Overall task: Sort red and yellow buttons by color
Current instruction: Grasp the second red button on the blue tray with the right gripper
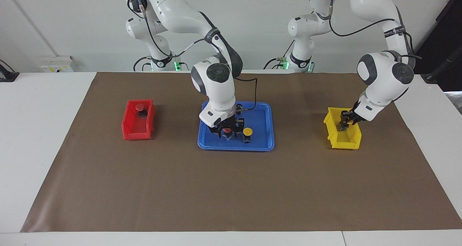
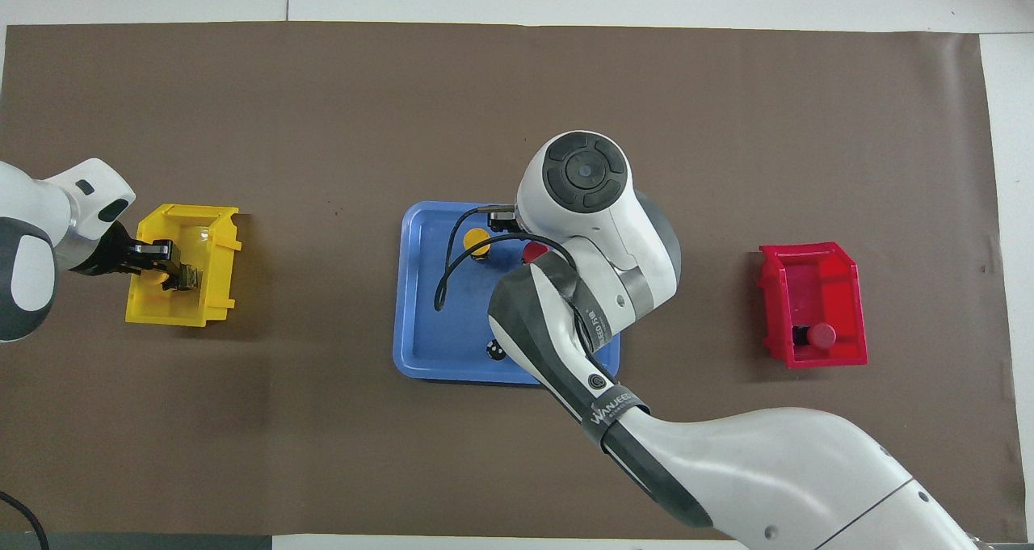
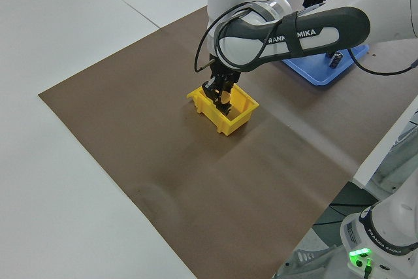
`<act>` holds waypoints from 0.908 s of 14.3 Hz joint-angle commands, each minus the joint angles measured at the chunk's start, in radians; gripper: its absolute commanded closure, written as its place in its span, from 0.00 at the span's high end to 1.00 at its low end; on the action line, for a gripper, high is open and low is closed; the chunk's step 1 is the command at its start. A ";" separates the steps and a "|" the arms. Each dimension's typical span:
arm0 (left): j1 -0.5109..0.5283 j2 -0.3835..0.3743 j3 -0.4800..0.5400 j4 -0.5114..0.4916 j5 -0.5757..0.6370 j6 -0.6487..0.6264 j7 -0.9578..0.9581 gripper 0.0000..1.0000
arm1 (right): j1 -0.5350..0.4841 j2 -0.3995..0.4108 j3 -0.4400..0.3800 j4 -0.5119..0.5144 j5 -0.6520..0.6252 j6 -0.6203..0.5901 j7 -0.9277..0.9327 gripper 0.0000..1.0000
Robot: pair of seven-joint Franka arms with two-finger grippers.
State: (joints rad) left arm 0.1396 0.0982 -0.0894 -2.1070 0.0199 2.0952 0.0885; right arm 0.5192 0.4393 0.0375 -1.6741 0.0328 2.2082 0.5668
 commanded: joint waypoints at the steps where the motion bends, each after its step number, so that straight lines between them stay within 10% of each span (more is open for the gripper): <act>1: 0.000 -0.020 -0.004 -0.045 0.022 0.035 0.002 0.01 | 0.004 -0.045 -0.002 -0.075 -0.010 0.033 0.022 0.66; 10: -0.005 -0.041 -0.006 -0.107 0.020 0.072 -0.010 0.01 | 0.030 -0.070 -0.002 -0.131 -0.010 0.027 0.021 0.62; 13: -0.006 -0.040 -0.007 -0.096 0.020 0.065 -0.013 0.34 | 0.033 -0.068 -0.002 -0.131 -0.008 0.028 0.021 0.54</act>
State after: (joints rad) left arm 0.1379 0.0789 -0.0953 -2.1693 0.0200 2.1364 0.0882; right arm 0.5473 0.3989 0.0381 -1.7699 0.0328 2.2200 0.5670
